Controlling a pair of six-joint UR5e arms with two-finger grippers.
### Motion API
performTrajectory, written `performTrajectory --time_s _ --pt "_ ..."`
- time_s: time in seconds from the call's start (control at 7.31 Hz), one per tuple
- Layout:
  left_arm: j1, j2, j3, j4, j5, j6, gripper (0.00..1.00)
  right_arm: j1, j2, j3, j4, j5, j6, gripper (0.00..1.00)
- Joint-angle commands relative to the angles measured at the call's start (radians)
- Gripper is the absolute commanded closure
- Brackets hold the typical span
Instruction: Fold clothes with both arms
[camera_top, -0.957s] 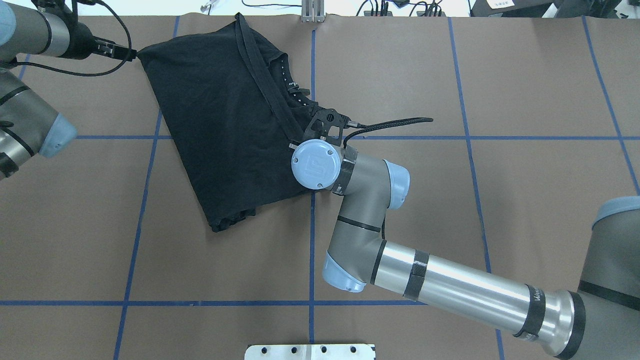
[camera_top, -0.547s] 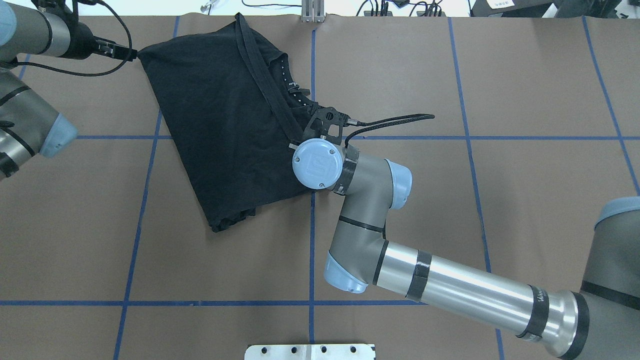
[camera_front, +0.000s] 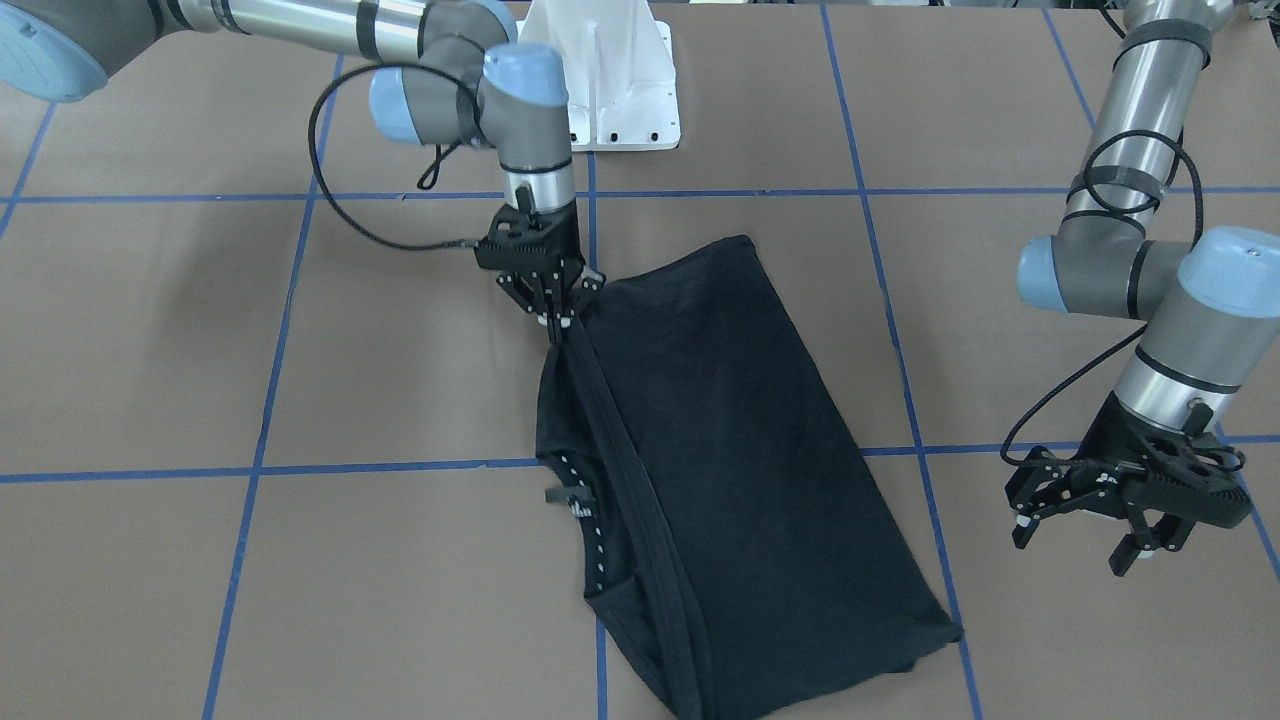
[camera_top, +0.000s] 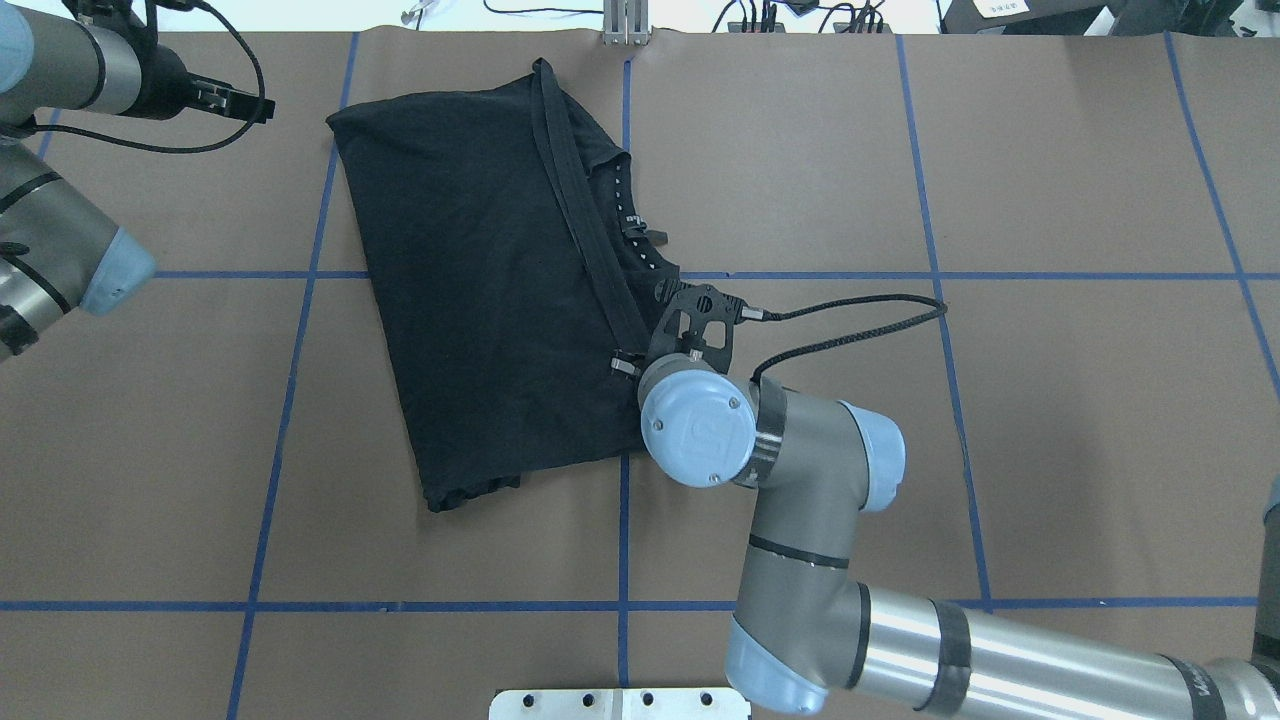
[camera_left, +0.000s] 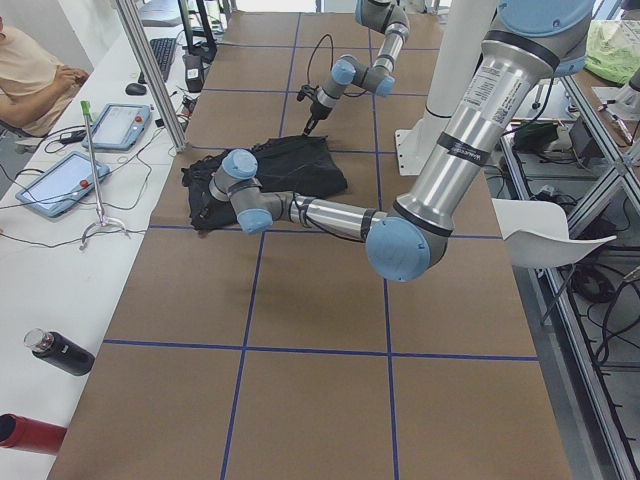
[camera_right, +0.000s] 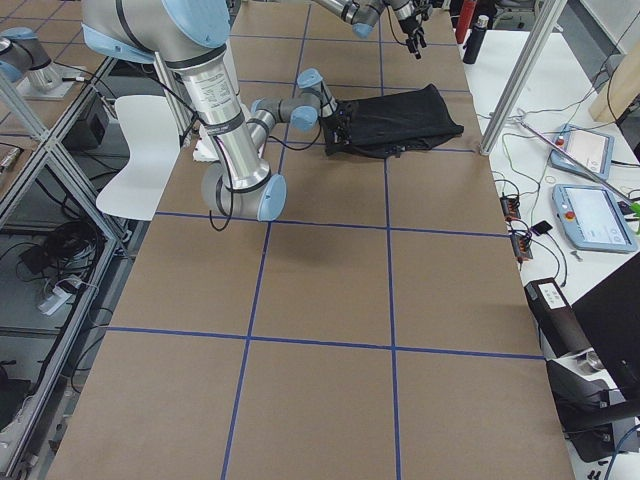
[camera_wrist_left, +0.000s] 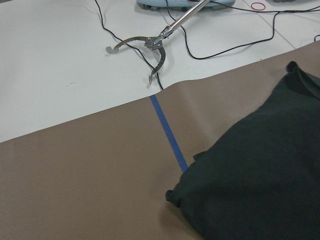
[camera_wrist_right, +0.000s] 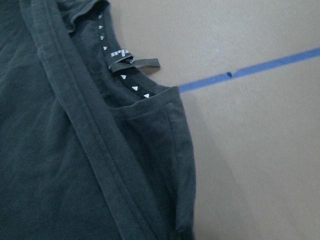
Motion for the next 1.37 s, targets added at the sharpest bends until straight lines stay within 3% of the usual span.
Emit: performTrajectory --time_s 0.0,0.68,0.82,1.23 --pt "0.002 0.000 0.001 0.000 0.000 0.000 0.00 -0.118 -0.039 0.104 -0.089 -0.084 0.061 1.00" --pt "0.005 0.000 -0.001 0.000 0.000 -0.002 0.00 -0.137 -0.039 0.110 -0.090 -0.095 0.076 1.00" --pt "0.005 0.000 -0.001 0.000 0.000 -0.002 0.00 -0.137 -0.047 0.110 -0.090 -0.100 0.072 0.01" --pt "0.005 -0.002 -0.003 0.000 0.000 -0.014 0.00 -0.073 -0.014 0.172 -0.188 -0.048 -0.039 0.00"
